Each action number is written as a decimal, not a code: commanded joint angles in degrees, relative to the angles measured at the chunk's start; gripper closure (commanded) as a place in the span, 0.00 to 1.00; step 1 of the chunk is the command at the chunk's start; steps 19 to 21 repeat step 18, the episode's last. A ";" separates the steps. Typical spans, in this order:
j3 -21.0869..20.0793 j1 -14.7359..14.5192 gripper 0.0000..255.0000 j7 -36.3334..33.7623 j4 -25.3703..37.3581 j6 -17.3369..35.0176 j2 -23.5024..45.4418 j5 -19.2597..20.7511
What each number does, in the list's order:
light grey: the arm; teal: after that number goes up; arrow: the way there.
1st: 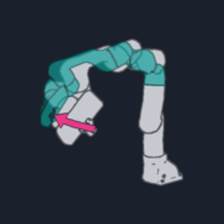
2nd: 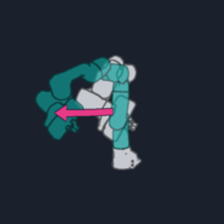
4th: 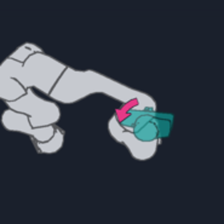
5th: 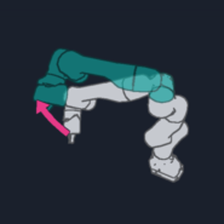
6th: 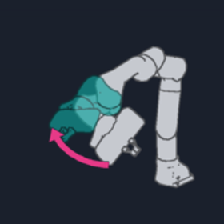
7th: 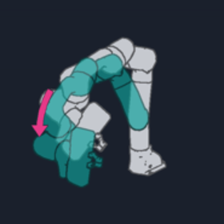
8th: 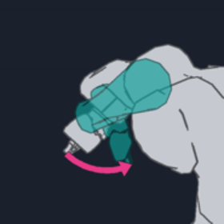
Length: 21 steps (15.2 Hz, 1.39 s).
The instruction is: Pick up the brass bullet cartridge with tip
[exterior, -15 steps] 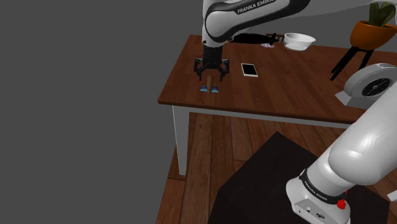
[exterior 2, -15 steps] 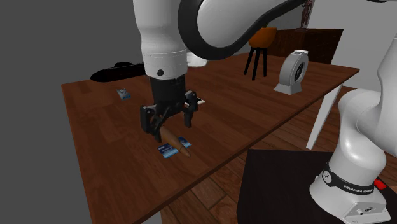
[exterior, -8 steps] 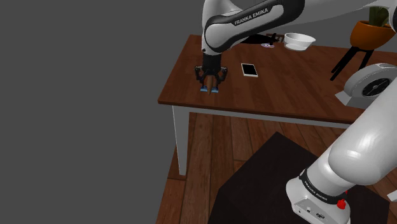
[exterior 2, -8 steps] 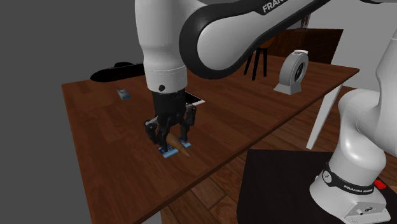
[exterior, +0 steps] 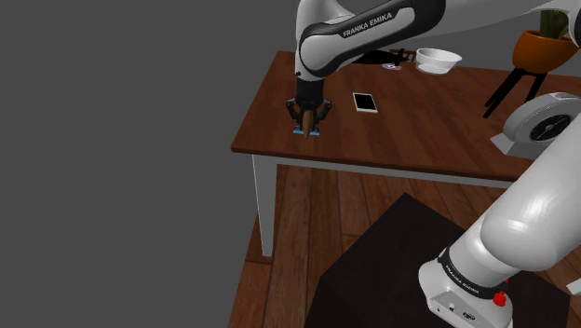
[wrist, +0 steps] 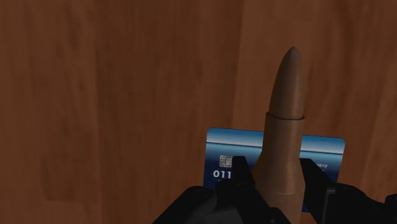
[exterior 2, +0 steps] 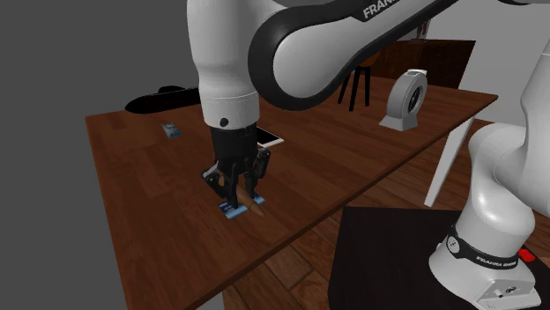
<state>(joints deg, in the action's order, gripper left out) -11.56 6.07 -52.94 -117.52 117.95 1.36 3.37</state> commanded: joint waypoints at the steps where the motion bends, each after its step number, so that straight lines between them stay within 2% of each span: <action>1: -0.03 -0.03 1.00 -0.05 -0.06 0.04 -0.01 0.00; 16: 0.02 0.02 1.00 0.91 8.44 -11.13 -2.77 -0.84; 21: 0.02 0.02 1.00 0.92 8.55 -11.25 -2.78 -0.85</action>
